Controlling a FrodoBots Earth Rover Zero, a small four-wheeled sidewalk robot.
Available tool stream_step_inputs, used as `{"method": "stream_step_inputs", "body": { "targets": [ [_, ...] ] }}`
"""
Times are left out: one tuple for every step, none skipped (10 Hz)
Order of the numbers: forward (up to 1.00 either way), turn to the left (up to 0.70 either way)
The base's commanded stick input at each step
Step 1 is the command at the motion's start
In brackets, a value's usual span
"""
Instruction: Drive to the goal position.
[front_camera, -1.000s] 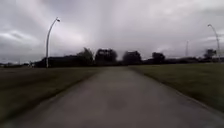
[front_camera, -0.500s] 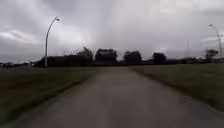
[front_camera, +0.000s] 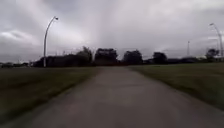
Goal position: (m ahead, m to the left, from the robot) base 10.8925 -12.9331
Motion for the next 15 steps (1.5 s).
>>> {"method": "stream_step_inputs", "body": {
  "targets": [
    [0.70, 0.00],
    [0.70, 0.00],
    [0.70, 0.00],
    [0.70, 0.00],
    [0.70, 0.00],
    [0.70, 0.00],
    [0.70, 0.00],
    [0.70, 0.00],
    [0.70, -0.32],
    [0.70, -0.17],
    [0.70, -0.01],
    [0.70, 0.00],
    [0.70, 0.00],
    [0.70, 0.00],
    [0.70, 0.00]
  ]
}}
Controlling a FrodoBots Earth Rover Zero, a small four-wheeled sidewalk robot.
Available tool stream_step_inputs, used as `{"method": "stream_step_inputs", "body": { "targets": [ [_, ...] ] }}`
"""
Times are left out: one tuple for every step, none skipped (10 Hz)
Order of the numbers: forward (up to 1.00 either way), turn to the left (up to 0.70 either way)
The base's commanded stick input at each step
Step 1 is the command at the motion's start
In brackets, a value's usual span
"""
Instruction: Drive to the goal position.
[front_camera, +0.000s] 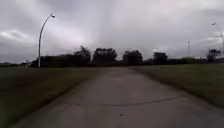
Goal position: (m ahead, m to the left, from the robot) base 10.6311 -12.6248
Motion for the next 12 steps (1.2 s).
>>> {"method": "stream_step_inputs", "body": {
  "targets": [
    [0.70, 0.00],
    [0.70, 0.00],
    [0.70, 0.00],
    [0.70, 0.00],
    [0.70, 0.00],
    [0.70, 0.00],
    [0.70, 0.00],
    [0.70, 0.00],
    [0.70, 0.00],
    [0.70, 0.00],
    [0.70, 0.00],
    [0.70, 0.00]
  ]
}}
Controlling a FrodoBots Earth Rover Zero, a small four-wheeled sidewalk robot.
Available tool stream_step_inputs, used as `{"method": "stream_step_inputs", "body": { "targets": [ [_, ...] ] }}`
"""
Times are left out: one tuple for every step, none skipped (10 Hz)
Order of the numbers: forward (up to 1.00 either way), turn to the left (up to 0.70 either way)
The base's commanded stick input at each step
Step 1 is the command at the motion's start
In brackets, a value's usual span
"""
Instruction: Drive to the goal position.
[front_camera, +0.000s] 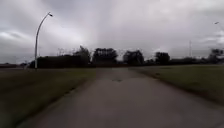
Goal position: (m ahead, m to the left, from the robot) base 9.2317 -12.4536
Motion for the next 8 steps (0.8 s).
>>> {"method": "stream_step_inputs", "body": {
  "targets": [
    [0.70, 0.00],
    [0.70, 0.00],
    [0.70, 0.00],
    [0.70, 0.00],
    [0.70, 0.00],
    [0.70, 0.00],
    [0.70, 0.00],
    [0.70, 0.00]
  ]
}}
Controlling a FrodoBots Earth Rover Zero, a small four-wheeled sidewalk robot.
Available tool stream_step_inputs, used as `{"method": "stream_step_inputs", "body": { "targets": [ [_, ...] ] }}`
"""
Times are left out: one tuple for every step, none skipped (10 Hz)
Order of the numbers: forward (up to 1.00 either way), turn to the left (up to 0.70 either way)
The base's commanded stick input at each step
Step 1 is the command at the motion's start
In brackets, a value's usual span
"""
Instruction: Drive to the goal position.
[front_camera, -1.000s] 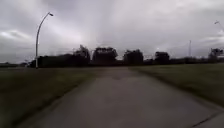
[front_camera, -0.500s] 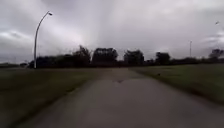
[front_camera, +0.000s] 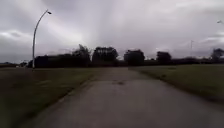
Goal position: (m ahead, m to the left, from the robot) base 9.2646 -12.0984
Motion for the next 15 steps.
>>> {"method": "stream_step_inputs", "body": {
  "targets": [
    [0.70, 0.00],
    [0.70, 0.00],
    [0.70, 0.00],
    [0.70, 0.00],
    [0.70, 0.00],
    [0.70, 0.00],
    [0.70, 0.00],
    [0.70, 0.00],
    [0.70, 0.00],
    [0.70, 0.00],
    [0.70, 0.00],
    [0.70, 0.00],
    [0.70, 0.00],
    [0.70, 0.00],
    [0.70, 0.00]
  ]
}}
